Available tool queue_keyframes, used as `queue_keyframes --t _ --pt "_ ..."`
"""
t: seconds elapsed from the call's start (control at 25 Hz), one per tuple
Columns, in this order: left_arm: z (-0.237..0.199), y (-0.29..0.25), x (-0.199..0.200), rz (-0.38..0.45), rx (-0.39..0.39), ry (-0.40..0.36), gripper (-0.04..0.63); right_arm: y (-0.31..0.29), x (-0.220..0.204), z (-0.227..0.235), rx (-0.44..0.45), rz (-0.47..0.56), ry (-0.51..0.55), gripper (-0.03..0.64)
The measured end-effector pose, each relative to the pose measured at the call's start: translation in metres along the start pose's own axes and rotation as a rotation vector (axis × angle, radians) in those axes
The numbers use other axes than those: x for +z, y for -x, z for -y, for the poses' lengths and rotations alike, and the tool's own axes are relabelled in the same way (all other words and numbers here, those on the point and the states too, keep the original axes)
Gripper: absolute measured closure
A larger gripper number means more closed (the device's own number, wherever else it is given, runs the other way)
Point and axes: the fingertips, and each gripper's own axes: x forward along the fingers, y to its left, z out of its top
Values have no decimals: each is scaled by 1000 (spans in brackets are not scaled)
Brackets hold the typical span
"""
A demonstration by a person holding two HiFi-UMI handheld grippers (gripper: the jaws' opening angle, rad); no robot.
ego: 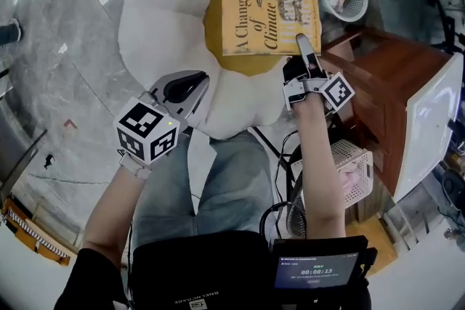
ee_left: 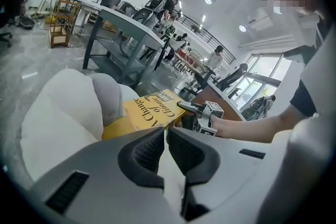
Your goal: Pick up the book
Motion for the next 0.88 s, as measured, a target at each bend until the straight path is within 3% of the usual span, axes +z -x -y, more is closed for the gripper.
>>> queue_keyframes --t 0.32,0.88 --pt "-6 7 28 -18 -38 13 580 6 -6 -46 -7 42 -44 457" --pt "42 54 90 19 -97 -72 580 49 -6 -160 58 131 -57 456"
